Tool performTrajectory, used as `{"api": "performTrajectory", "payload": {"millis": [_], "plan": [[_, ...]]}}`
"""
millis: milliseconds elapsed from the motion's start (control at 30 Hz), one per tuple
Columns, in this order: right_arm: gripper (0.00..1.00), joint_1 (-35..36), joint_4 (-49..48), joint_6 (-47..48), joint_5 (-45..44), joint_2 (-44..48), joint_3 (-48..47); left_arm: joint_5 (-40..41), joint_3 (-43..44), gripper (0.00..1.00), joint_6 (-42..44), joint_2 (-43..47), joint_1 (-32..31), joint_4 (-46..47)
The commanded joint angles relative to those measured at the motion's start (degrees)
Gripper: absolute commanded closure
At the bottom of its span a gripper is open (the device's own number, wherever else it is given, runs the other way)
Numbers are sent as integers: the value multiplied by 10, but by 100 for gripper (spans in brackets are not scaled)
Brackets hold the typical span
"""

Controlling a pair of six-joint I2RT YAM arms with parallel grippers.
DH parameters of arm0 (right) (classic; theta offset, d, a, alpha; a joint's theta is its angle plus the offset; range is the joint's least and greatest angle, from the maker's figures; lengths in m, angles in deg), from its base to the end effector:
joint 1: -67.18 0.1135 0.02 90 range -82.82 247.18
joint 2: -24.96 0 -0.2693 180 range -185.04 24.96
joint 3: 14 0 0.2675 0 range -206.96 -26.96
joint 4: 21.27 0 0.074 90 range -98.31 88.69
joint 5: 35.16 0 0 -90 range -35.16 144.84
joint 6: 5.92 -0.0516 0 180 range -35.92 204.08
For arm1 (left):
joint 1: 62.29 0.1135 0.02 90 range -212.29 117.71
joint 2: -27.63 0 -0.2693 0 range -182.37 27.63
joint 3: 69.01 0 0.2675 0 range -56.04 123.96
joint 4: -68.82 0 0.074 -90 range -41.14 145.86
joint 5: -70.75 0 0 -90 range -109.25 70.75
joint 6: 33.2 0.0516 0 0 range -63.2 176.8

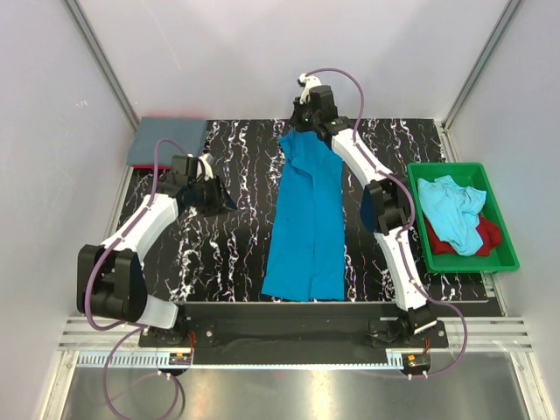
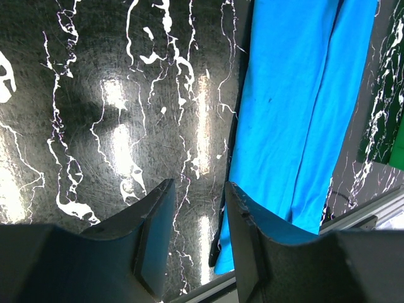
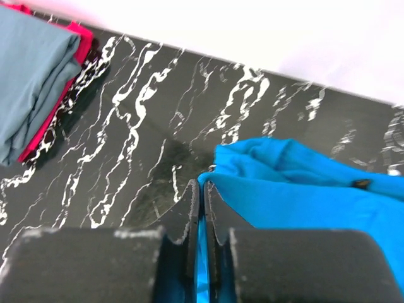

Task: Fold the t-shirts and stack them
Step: Fold the tshirt

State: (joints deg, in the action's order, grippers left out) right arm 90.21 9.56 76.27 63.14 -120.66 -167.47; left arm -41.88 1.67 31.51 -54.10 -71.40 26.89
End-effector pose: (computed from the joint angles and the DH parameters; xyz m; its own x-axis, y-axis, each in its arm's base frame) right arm 0.5699 0.2503 0.2533 -0.4252 -0.0346 -0.9044 -0.4559 0.8715 0.1809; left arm 0.3099 -0.0698 0.2316 -0.8729 -0.2594 -0.4131 0.0022 0.8449 -0.5350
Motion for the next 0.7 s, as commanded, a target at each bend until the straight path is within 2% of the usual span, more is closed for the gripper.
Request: {"api": "performTrajectory", "payload": {"millis": [0, 133, 233, 267, 367, 400, 500, 667], "plan": [[94, 9, -20, -27, 37, -19, -17, -16, -1, 57, 3, -1, 4, 21], [91, 8, -22, -35, 43, -19, -12, -17, 0, 58, 3, -7, 3, 21], [78, 8, -22, -40, 43, -16, 2, -22, 4, 57, 4, -11, 3, 21], [69, 7, -21, -36, 44, -16, 4, -22, 5, 57, 4, -11, 3, 21], [61, 7, -10, -13, 22, -6, 20, -22, 4, 57, 4, -8, 3, 21], [58, 8, -6, -7, -11, 7, 31, -22, 2, 57, 4, -7, 3, 22], [56, 10, -3, 21, -73, 42, 58, -26, 1, 56, 4, -5, 3, 22], [65, 38, -3, 119, -120, 90, 118, -29, 0, 56, 4, 3, 3, 23]]}}
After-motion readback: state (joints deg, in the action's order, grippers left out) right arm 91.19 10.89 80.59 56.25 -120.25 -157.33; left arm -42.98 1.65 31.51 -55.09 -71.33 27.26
